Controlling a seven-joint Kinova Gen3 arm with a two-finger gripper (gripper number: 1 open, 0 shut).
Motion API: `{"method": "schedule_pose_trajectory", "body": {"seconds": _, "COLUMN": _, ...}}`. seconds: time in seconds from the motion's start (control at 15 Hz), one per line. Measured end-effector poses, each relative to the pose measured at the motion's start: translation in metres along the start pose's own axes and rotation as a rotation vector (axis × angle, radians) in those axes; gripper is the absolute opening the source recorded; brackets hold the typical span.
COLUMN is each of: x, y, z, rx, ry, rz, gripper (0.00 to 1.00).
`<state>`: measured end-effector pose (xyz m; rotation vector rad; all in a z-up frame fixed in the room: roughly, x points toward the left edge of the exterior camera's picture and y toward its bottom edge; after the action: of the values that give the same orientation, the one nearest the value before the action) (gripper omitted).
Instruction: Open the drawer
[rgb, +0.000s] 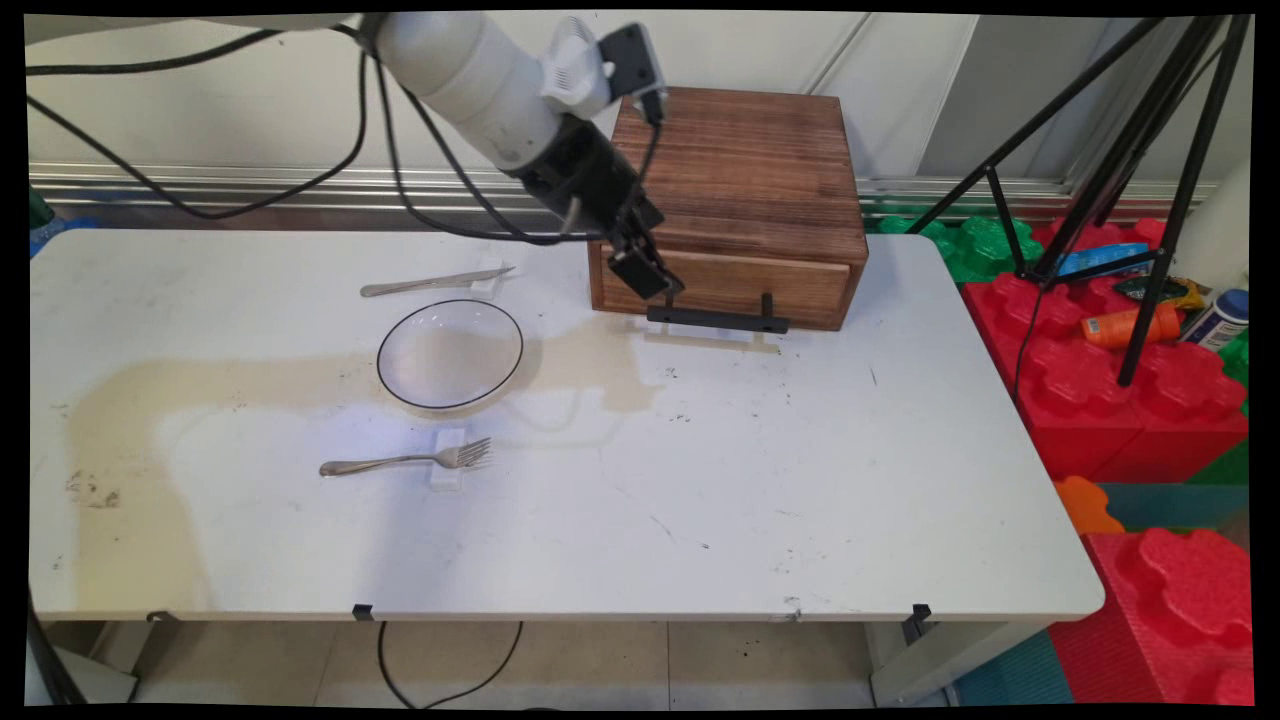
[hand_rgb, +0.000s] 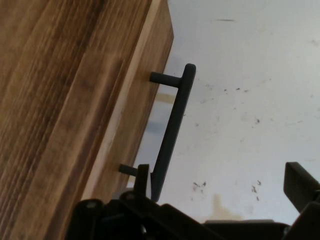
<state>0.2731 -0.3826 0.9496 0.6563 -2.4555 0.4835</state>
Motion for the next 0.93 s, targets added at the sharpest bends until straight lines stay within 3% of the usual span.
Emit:
{"method": "schedule_pose_trajectory", "body": {"seconds": 0.4, "x": 0.022, "y": 0.01, "z": 0.042, "rx": 0.046, "ry": -0.053, "rz": -0.011, "gripper": 1.0}}
{"method": "schedule_pose_trajectory", "body": {"seconds": 0.93, "x": 0.034, "y": 0.014, "z": 0.11, "rx": 0.059, "ry": -0.133, "rz": -0.019, "gripper": 1.0}}
